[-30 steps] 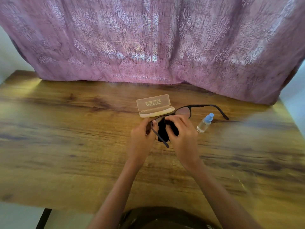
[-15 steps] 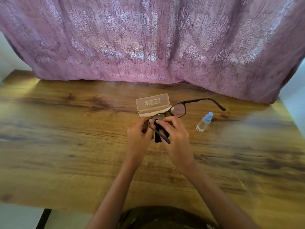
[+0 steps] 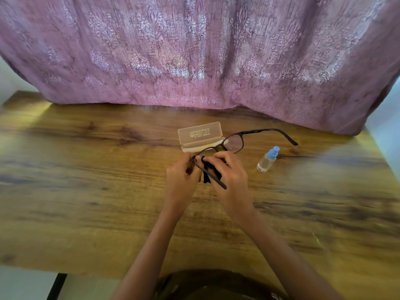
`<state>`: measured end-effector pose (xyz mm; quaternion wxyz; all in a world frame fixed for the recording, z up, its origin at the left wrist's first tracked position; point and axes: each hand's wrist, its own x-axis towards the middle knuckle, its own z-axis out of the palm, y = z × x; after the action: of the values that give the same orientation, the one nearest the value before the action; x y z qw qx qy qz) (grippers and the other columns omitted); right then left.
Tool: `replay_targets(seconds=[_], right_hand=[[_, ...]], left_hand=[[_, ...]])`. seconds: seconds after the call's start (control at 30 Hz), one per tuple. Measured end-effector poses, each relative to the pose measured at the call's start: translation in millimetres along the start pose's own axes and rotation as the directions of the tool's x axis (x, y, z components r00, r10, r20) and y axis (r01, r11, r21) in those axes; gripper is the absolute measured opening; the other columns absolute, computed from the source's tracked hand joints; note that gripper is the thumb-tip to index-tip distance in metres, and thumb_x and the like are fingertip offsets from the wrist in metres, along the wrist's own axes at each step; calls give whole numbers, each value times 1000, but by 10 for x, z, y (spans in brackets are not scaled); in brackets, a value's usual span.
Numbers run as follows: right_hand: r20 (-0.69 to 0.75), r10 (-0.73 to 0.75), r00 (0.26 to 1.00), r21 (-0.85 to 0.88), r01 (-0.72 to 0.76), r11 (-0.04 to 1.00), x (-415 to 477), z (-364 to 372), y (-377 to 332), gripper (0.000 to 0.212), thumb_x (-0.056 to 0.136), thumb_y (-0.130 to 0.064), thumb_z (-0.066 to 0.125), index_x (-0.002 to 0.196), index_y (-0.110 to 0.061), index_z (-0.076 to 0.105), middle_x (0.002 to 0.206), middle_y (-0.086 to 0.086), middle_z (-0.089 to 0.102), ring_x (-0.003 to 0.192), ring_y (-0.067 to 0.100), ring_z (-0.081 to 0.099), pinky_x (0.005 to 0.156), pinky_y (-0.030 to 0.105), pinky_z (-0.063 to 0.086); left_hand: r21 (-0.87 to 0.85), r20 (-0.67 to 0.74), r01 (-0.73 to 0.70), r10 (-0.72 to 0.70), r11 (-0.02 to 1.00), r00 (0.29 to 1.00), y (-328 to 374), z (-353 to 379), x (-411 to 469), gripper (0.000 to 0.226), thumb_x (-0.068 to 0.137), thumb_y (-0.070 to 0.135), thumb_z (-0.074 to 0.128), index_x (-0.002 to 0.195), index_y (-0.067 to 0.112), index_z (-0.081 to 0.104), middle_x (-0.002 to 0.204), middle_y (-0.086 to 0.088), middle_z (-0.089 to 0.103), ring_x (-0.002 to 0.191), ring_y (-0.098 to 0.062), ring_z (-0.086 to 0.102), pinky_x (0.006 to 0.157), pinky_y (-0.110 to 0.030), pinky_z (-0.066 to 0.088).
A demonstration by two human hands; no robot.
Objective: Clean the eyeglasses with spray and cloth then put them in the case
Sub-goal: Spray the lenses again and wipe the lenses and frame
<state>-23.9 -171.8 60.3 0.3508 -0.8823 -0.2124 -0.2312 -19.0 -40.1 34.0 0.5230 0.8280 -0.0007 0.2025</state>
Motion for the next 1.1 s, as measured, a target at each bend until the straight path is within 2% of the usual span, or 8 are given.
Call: replay_targets(seconds=[0.13,0.23,0.33,0.43,0.63,0.7,0.9,1.1], right_hand=[[-20,5,1000,45,-4,999,26,2,1,22,86,-1,70,107,3,71,98,16,64,91,25,62,79,29,51],[-49,8,999,20,-7,1000,41,20,2,22,86,-2,70,108,3,71,97,15,64,90,26,62,78,31,51],[-86,60,994,-7,-61,998,48,32,16,24,85,1,71,109,3,71,98,15,63,92,26,61,78,34,52],[-77,63,995,25,-62,998,54,35,20,23,85,0,72,108,2,72,98,14,64,92,25,60,79,34,51],[-40,68,997,144,-62,988,58,19,-15,20,87,-2,71,106,1,72,97,12,64,91,23,61,76,35,52],[-37,50,998,112,-46,993,74,14,-23,20,88,-2,70,108,2,72,97,13,64,92,25,61,77,38,52],[-63,102,993,-33,-105,994,95,24,6,24,86,-1,71,110,1,71,99,12,64,95,23,61,83,31,51],[-63,143,988,-37,-145,989,-10,71,44,21,82,-3,73,103,-1,72,93,10,62,87,24,60,77,34,52]], left_hand=[[27,11,-60,60,998,998,16,-35,26,26,95,30,51,92,8,65,55,9,54,49,0,50,45,-5,30],[28,12,-86,86,996,996,10,-42,30,31,94,34,48,96,9,66,56,5,57,49,-3,51,45,-7,31],[32,10,-87,87,996,996,-4,-27,21,30,95,37,45,97,14,64,56,1,58,48,-16,55,40,-22,39],[30,7,-65,65,997,998,-7,-24,16,32,95,41,44,97,15,64,56,0,59,46,-18,56,43,-34,43],[80,42,-64,61,995,997,-24,-34,32,39,94,45,42,94,13,64,55,3,56,48,-14,52,42,-21,37],[96,47,-79,75,992,996,-23,-42,36,40,94,45,41,94,12,64,55,2,54,49,-14,48,42,-17,31],[105,7,-67,67,992,998,12,-55,10,26,94,40,42,91,21,59,52,1,50,49,-21,47,42,-24,31],[87,-32,30,-27,996,999,-8,16,12,19,87,39,51,90,24,62,53,4,52,46,-8,44,42,-15,29]])
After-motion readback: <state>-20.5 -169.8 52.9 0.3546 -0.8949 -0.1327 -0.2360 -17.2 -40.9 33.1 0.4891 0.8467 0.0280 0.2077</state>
